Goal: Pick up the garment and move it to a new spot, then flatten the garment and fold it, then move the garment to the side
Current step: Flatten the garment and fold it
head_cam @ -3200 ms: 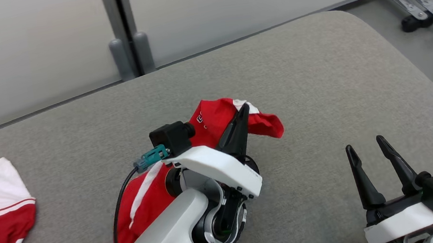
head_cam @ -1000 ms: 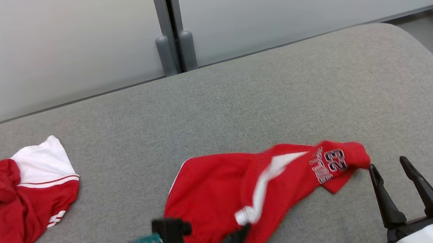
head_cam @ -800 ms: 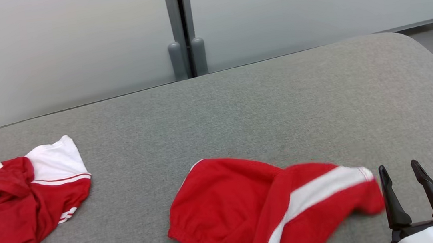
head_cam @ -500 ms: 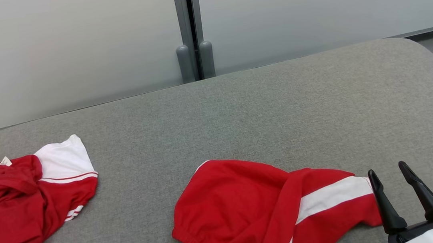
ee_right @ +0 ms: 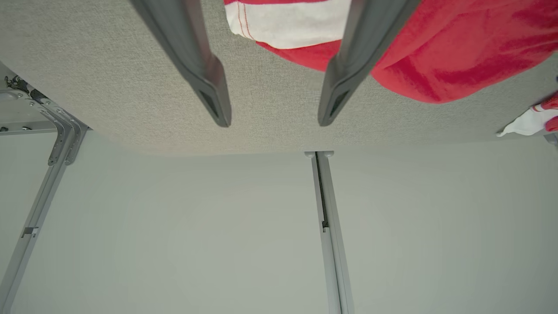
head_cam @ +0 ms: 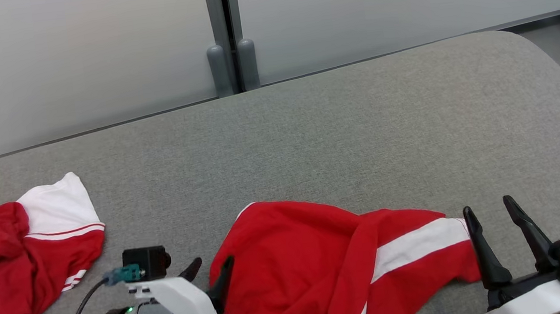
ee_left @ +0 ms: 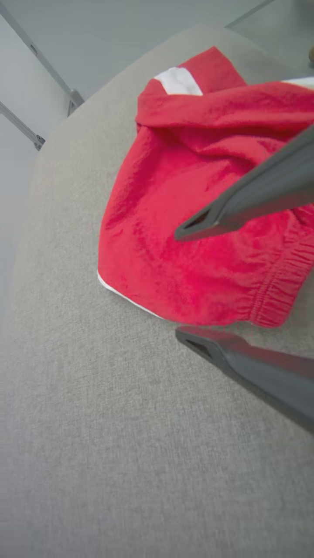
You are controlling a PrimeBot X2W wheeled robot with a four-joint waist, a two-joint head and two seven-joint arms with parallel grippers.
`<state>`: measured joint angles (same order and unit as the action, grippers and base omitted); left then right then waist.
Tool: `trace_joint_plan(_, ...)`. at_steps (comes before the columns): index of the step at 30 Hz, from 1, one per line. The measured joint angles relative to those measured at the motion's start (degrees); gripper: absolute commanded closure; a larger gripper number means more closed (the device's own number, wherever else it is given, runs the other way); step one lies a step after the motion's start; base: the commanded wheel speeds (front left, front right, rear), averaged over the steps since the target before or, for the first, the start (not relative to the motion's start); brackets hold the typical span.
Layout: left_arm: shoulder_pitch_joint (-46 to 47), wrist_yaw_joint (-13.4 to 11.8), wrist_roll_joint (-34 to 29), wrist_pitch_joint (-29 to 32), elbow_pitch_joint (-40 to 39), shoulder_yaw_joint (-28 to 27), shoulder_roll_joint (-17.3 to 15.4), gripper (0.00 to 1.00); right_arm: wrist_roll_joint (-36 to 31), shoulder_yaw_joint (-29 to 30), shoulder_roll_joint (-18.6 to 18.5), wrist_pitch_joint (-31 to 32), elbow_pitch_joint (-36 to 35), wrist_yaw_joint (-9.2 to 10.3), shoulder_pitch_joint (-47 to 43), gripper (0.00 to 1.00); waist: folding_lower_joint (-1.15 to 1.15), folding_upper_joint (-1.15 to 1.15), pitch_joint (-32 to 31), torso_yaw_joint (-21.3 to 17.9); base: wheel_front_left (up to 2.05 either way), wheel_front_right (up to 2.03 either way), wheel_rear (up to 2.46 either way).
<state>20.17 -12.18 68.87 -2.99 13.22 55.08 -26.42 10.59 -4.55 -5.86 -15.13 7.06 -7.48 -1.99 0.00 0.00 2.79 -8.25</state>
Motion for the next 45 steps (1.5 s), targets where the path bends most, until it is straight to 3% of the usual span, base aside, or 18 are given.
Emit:
trace_joint_plan(5,6.5,1.2,-1.1,3.7,9.9,1.3,3.2,0.0,0.2,-0.2,0.4,0.0,0.2,-0.01,1.4,0.0,0.0,0.0,1.6,-2.5,0.0,0.0,0.0)
trace_joint_plan(12,10.7,6.3,-0.2,8.0,22.3,2.5,6.9,0.0,0.3,-0.5,1.1,0.0,0.6,-0.01,1.8,0.0,0.0,0.0,3.6,-6.0,0.0,0.0,0.0)
trace_joint_plan(13,10.8,7.7,0.8,8.1,23.1,2.0,7.5,0.65,0.3,-0.5,1.3,0.0,0.6,-0.01,2.0,0.0,0.0,0.0,3.8,-6.6,0.0,0.0,0.0)
trace_joint_plan(14,10.8,9.0,2.1,8.4,23.6,1.6,8.2,1.0,0.3,-0.5,1.4,0.0,0.6,-0.01,2.2,0.0,0.0,0.0,3.9,-7.1,0.0,0.0,0.0)
trace_joint_plan(17,11.6,10.5,1.0,5.9,24.7,1.7,10.3,1.0,0.3,0.2,1.5,0.0,0.6,-0.01,2.2,0.0,0.0,0.0,4.2,-8.1,0.0,0.0,0.0)
trace_joint_plan(21,14.7,8.1,-2.4,-2.3,24.3,0.2,11.1,1.0,0.3,0.5,1.5,0.0,0.6,-0.01,1.9,0.0,0.0,0.0,3.4,-8.5,0.0,0.0,0.0)
trace_joint_plan(25,16.0,6.0,-3.9,-6.2,19.5,-0.9,11.8,1.0,0.2,1.2,1.4,0.0,0.6,-0.01,1.3,0.0,0.0,0.0,2.3,-8.5,0.0,0.0,0.0)
trace_joint_plan(32,18.1,-0.3,-5.9,-9.1,20.5,-4.0,7.6,1.0,0.1,0.2,1.4,0.0,0.5,-0.01,1.8,0.0,0.0,0.0,2.2,-9.1,0.0,0.0,0.0)
trace_joint_plan(36,19.8,-0.5,-6.5,-10.0,25.7,-5.0,7.4,1.0,0.2,-0.3,1.4,0.0,0.6,-0.01,2.3,0.0,0.0,0.0,2.6,-10.1,0.0,0.0,0.0)
trace_joint_plan(37,19.8,1.0,-5.7,-9.3,29.0,-4.7,8.4,0.75,0.2,-0.3,1.3,0.0,0.8,-0.01,2.3,0.0,0.0,0.0,2.8,-10.5,0.0,0.0,0.0)
trace_joint_plan(38,19.7,1.4,-5.5,-8.8,30.6,-4.6,8.9,0.0,0.2,-0.5,1.3,0.0,1.0,-0.01,2.3,0.0,0.0,0.0,2.8,-10.8,0.0,0.0,0.0)
trace_joint_plan(45,18.6,2.0,-5.3,-10.2,35.7,-5.1,9.6,0.0,0.3,0.2,1.3,0.0,1.0,-0.01,2.1,0.0,0.0,0.0,2.7,-13.0,0.0,0.0,0.0)
